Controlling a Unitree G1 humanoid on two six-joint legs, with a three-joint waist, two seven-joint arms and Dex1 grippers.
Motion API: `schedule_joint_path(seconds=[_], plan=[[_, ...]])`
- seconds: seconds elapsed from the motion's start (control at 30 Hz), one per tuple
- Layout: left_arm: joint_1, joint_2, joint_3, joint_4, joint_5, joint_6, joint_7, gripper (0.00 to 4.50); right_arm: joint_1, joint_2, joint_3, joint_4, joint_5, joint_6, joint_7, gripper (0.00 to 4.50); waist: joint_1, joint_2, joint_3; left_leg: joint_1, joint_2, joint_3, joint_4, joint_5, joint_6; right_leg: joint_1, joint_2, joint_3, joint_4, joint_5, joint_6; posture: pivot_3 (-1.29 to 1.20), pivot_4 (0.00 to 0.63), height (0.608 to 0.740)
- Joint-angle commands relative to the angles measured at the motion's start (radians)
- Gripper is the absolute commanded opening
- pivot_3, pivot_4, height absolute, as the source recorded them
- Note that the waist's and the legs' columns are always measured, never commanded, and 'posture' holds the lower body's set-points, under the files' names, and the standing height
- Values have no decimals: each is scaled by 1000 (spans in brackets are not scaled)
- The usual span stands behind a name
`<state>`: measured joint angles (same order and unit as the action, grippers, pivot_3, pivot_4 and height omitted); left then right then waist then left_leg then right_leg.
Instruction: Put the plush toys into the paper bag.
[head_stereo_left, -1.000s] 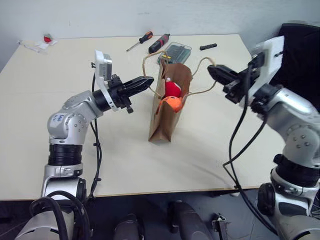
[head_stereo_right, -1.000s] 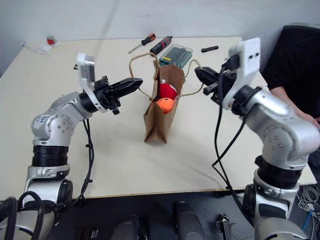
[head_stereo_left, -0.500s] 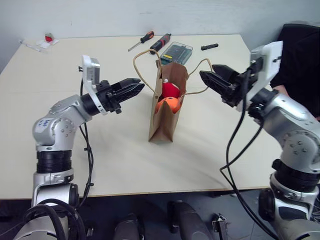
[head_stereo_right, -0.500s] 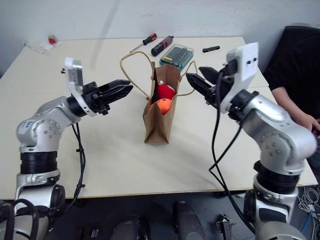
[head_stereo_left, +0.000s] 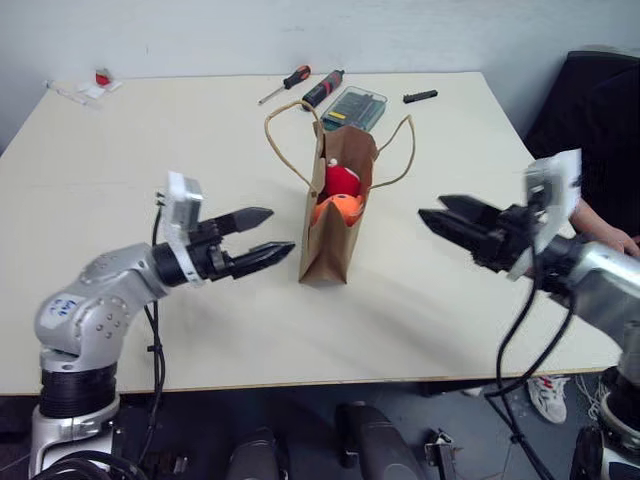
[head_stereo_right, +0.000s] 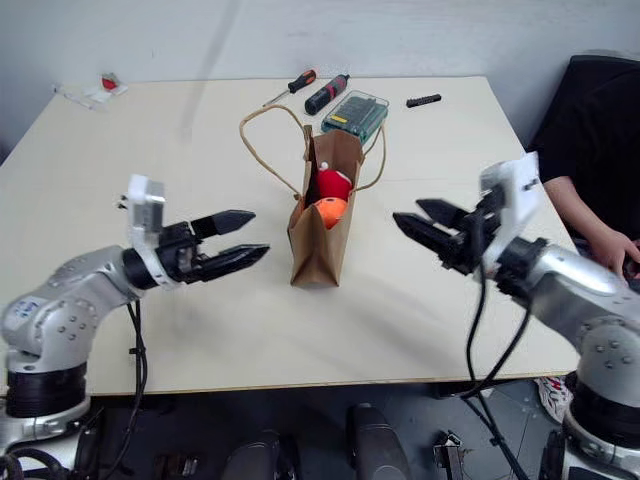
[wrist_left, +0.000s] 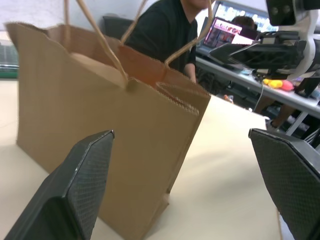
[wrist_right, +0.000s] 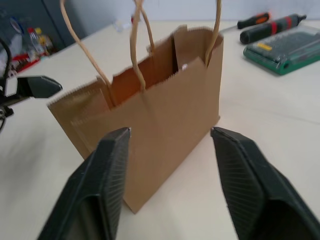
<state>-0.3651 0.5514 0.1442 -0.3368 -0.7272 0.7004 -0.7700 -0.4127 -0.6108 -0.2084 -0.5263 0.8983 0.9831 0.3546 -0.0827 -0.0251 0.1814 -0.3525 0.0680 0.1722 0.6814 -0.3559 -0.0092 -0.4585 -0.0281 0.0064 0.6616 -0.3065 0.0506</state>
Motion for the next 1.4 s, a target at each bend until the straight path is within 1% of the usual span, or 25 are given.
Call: schedule_joint_path(seconds=[0.03, 0.07, 0.1, 0.17, 0.27, 0.43, 0.57, 0.67, 0.77, 0.87, 0.93, 1.03, 1.13, 1.17, 1.2, 1.23, 1.33, 1.4], plan=[[14, -30, -54, -45, 72, -95, 20, 4500, -46, 52, 195, 63, -176, -130, 30, 1241, 1, 0, 0, -1, 0, 0, 0, 0, 0, -1, 0, 0, 0, 0, 0, 0, 150, 740], [13, -42, -61, -46, 84, -110, 29, 4500, -64, 75, 230, 90, -206, -153, 36, 791, 2, 0, 0, -2, 0, 0, 0, 0, 0, -2, 0, 0, 1, 0, 0, 0, 150, 740], [11, -50, -69, -45, 95, -123, 36, 4500, -79, 94, 257, 112, -229, -171, 45, 494, 3, 0, 0, -3, 0, 0, 0, 1, -1, -4, 0, 0, 1, 0, 0, 0, 150, 740], [9, -63, -91, -35, 127, -149, 50, 4500, -100, 122, 298, 148, -267, -200, 66, 52, 4, 0, 0, -3, 0, 0, 0, 1, 0, -4, 0, 0, 1, 0, 0, 0, 150, 740], [-3, -99, -126, 5, 203, -212, 93, 4500, -132, 168, 354, 213, -325, -243, 96, 52, 6, 0, 0, -2, 0, 0, 0, 1, 0, -3, 0, 0, 0, 0, 0, 0, 150, 740], [-17, -156, -166, 31, 252, -231, 136, 4500, -148, 209, 376, 261, -369, -276, 139, 52, 15, 0, 0, -2, 0, 0, 1, 1, 0, -3, 0, -1, 0, 0, 0, 0, 150, 740], [-56, -227, -180, 129, 353, -281, 245, 4500, -140, 227, 391, 277, -400, -296, 166, 52, 27, 0, 0, -2, 0, 0, 1, 1, 1, -3, -1, -1, 0, 1, 0, 0, 150, 740], [-91, -269, -173, 205, 391, -320, 290, 4500, -127, 232, 388, 274, -415, -302, 179, 52, 28, 0, 0, -2, 0, 0, 1, 1, 1, -3, 0, -1, 1, 1, -1, 0, 150, 740], [-120, -303, -163, 267, 395, -357, 291, 3930, -115, 236, 383, 267, -424, -306, 187, 0, 30, 0, 0, -2, 0, 0, 1, 1, 1, -3, -1, -1, 1, 1, -1, 0, 150, 740], [-146, -315, -173, 322, 400, -388, 258, 3017, -91, 221, 367, 233, -428, -311, 201, 0, 30, 0, 0, -2, 0, 1, 1, 1, 1, -3, -1, -2, 1, 1, -1, 0, 150, 740], [-171, -318, -176, 363, 397, -406, 226, 2405, -50, 187, 338, 171, -411, -303, 220, 0, 31, 0, 0, -2, 0, 1, 1, 1, 1, -3, -1, -2, 1, 1, -1, 0, 150, 740], [-227, -299, -174, 441, 380, -434, 131, 1450, 49, 96, 246, 29, -366, -279, 255, 0, 49, 0, 0, -3, -1, 0, 2, 1, 1, -3, -1, -2, 0, 1, 0, 0, 150, 740], [-296, -267, -165, 515, 321, -431, -41, 481, 168, -6, 88, -107, -271, -230, 280, 0, 55, 0, 0, -3, -1, 1, 2, 1, 2, -2, -1, -3, -1, 2, 0, 0, 150, 740], [-321, -249, -170, 536, 294, -418, -125, 155, 220, -46, 10, -149, -220, -202, 297, 178, 56, 0, 0, -3, -1, 1, 2, 1, 2, -2, -1, -3, -1, 2, 0, 0, 150, 740], [-344, -232, -176, 555, 270, -402, -210, 0, 277, -86, -72, -190, -168, -175, 321, 374, 59, 0, 0, -3, -1, 1, 2, 1, 2, -2, -1, -3, -1, 2, 0, 0, 150, 740], [-374, -219, -182, 584, 251, -386, -286, 0, 349, -130, -172, -233, -118, -155, 359, 579, 58, 0, 0, -3, -2, 0, 2, 1, 2, -2, 0, -3, -1, 2, 0, 0, 150, 740], [-469, -210, -199, 688, 233, -356, -434, 0, 559, -231, -479, -318, 9, -105, 482, 1615, 62, 0, 0, -3, -4, -1, 2, 0, 2, 0, 2, -3, -2, 2, 1, 0, 150, 740], [-509, -213, -222, 737, 238, -354, -523, 0, 654, -261, -639, -332, 69, -84, 520, 2244, 59, -1, 1, -2, -4, -1, 2, 0, 2, 2, 2, -3, -3, 2, 1, 0, 150, 740]])
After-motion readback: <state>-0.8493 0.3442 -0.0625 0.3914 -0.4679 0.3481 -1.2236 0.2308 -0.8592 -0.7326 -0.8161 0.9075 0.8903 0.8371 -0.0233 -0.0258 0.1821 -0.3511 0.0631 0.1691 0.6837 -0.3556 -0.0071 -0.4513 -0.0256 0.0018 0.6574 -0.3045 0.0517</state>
